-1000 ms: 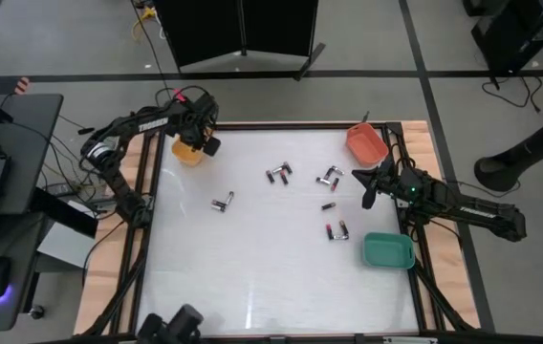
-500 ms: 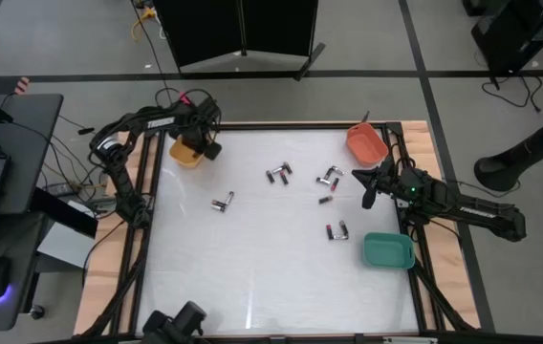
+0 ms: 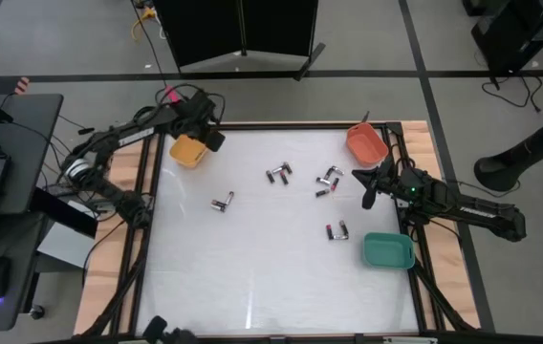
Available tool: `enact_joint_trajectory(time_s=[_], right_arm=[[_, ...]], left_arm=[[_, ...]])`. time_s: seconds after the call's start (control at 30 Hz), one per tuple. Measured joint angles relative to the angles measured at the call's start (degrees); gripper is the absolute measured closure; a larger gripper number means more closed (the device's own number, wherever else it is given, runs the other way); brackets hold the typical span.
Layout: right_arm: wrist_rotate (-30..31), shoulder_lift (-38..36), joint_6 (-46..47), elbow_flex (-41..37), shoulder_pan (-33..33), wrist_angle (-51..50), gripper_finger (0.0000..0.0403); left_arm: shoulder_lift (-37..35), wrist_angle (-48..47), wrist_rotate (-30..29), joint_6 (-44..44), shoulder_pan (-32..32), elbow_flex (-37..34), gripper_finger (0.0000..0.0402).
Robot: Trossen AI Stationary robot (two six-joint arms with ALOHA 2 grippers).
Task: Sort batteries
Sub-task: Put the brown battery into the green bin
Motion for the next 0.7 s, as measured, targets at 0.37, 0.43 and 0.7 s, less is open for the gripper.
enact_joint_trajectory(time_s=[0.37, 0.43, 0.7], right_arm=[[0.0, 0.0, -5.8, 0.0, -0.1, 0.0, 0.0373], [0.0, 0.0, -5.8, 0.0, -0.1, 0.0, 0.0373], [0.0, 0.0, -5.8, 0.0, -0.1, 3.0, 0.0373]], left_arm=[[-10.5, 48.7, 11.1, 5.5, -17.3, -20.3, 0.0394], [-10.3, 59.0, 14.0, 6.4, -19.4, -23.9, 0.0395], [-8.9, 86.2, 31.1, 10.6, -23.8, -34.2, 0.0391]])
